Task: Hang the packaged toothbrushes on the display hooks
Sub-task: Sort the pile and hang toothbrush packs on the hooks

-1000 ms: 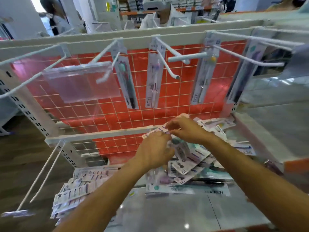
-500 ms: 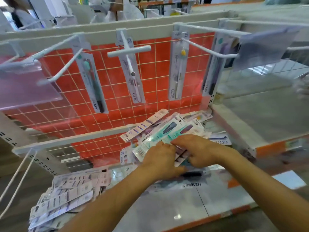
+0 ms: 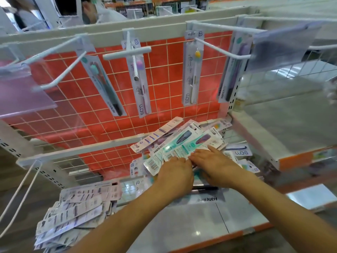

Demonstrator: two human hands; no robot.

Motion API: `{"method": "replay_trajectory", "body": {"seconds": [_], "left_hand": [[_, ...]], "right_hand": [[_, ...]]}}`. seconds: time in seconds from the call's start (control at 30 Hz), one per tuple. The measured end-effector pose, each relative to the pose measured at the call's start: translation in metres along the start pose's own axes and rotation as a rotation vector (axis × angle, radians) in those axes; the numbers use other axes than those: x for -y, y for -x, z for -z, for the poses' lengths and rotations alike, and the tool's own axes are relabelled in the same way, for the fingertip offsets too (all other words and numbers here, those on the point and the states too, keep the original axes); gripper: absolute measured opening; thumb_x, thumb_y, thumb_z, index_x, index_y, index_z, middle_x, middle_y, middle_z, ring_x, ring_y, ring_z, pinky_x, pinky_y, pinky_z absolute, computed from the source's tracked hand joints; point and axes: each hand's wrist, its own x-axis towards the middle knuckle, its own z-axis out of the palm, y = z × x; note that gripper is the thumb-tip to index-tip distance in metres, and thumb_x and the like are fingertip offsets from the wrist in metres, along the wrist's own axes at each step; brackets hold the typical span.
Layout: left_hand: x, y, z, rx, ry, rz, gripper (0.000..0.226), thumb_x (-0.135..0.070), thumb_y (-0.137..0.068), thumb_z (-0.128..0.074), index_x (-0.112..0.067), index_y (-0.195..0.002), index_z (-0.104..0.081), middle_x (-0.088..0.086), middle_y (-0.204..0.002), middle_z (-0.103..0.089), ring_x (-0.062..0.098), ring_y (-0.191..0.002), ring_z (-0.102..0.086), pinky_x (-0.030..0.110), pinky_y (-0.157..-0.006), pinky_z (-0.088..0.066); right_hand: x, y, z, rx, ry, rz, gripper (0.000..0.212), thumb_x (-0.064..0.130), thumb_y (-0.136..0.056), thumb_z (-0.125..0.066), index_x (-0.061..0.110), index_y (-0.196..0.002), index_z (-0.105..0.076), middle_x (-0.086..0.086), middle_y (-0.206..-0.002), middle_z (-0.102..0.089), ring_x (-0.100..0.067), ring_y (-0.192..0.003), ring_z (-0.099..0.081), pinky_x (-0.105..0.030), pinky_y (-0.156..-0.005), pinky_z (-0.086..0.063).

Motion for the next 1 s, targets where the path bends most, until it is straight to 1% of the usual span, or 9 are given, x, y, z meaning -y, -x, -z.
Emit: {"method": "replay_trajectory", "body": {"seconds": [0.27,0.37,0.43,0.5,0.57,0.67,0.77,0.83,1.0], "left_hand": [[-0.004,0.003,-0.002,-0.006,-0.051,0.018,0.037,-0.024,-0.099,-0.048,-0.011,-0.134,-0.046,0.010,-0.125,-0.058,0.028,-0.110,-0.054,0.040,-0.087,-0.047],[-0.003,0.005,-0.001,-0.020,-0.047,0.019,0.039,-0.020,-0.096,-0.050,-0.010,-0.134,-0.045,0.009,-0.127,-0.057,0.028,-0.111,-0.054,0.040,-0.088,-0.046],[-0.002,0.007,0.001,-0.026,-0.053,0.022,0.040,-0.019,-0.095,-0.051,-0.010,-0.133,-0.045,0.009,-0.129,-0.056,0.028,-0.113,-0.053,0.040,-0.089,-0.045],[-0.002,0.008,0.005,-0.030,-0.056,0.027,0.043,-0.020,-0.094,-0.055,-0.011,-0.134,-0.044,0.009,-0.131,-0.054,0.028,-0.115,-0.052,0.040,-0.092,-0.045],[-0.002,0.010,0.009,-0.049,-0.061,0.036,0.043,-0.021,-0.095,-0.053,-0.012,-0.135,-0.043,0.009,-0.133,-0.054,0.028,-0.117,-0.052,0.040,-0.093,-0.046],[0.000,0.012,0.016,-0.087,-0.073,0.033,0.040,-0.019,-0.097,-0.048,-0.012,-0.135,-0.042,0.009,-0.134,-0.053,0.027,-0.117,-0.053,0.039,-0.092,-0.046],[0.003,0.015,0.024,-0.128,-0.065,0.021,0.038,-0.019,-0.099,-0.042,-0.013,-0.136,-0.042,0.007,-0.134,-0.053,0.026,-0.117,-0.052,0.038,-0.090,-0.044],[0.005,0.016,0.028,-0.151,-0.057,0.017,0.037,-0.021,-0.100,-0.040,-0.014,-0.137,-0.042,0.006,-0.133,-0.053,0.025,-0.115,-0.052,0.037,-0.088,-0.044],[0.010,0.022,0.041,-0.155,-0.028,0.022,0.036,-0.026,-0.101,-0.043,-0.017,-0.136,-0.044,0.005,-0.133,-0.055,0.024,-0.113,-0.055,0.037,-0.086,-0.047]], "right_hand": [[-0.001,-0.007,-0.006,-0.116,0.005,0.008,0.043,0.022,-0.094,-0.051,0.027,-0.137,-0.048,0.006,-0.143,-0.050,-0.014,-0.133,-0.042,-0.034,-0.117,-0.015],[-0.004,-0.008,-0.012,-0.179,-0.014,0.015,0.042,0.021,-0.089,-0.055,0.028,-0.130,-0.053,0.007,-0.133,-0.057,-0.016,-0.125,-0.049,-0.035,-0.115,-0.020],[-0.005,-0.008,-0.015,-0.227,0.010,0.031,0.040,0.018,-0.079,-0.065,0.024,-0.119,-0.062,0.004,-0.119,-0.066,-0.020,-0.113,-0.059,-0.037,-0.108,-0.034],[-0.006,-0.008,-0.017,-0.305,0.018,0.047,0.039,0.014,-0.063,-0.077,0.022,-0.101,-0.069,0.004,-0.098,-0.072,-0.021,-0.091,-0.067,-0.038,-0.091,-0.049],[-0.005,-0.008,-0.017,-0.380,0.023,0.054,0.038,0.014,-0.055,-0.081,0.022,-0.090,-0.070,0.005,-0.086,-0.072,-0.019,-0.079,-0.068,-0.035,-0.082,-0.054],[-0.005,-0.006,-0.013,-0.470,0.062,0.078,0.029,0.018,-0.059,-0.076,0.023,-0.087,-0.069,0.008,-0.083,-0.070,-0.017,-0.077,-0.065,-0.031,-0.078,-0.052],[-0.006,-0.006,-0.007,-0.525,0.068,0.093,0.025,0.016,-0.061,-0.072,0.021,-0.085,-0.068,0.006,-0.080,-0.068,-0.019,-0.074,-0.063,-0.030,-0.072,-0.050],[-0.004,-0.005,-0.003,-0.562,0.074,0.102,0.018,0.017,-0.067,-0.063,0.020,-0.085,-0.068,0.006,-0.078,-0.067,-0.020,-0.072,-0.062,-0.030,-0.070,-0.049],[-0.001,-0.004,0.006,-0.620,0.091,0.117,0.030,0.024,-0.077,-0.039,0.020,-0.084,-0.068,0.005,-0.078,-0.068,-0.020,-0.071,-0.063,-0.029,-0.068,-0.048]]}}
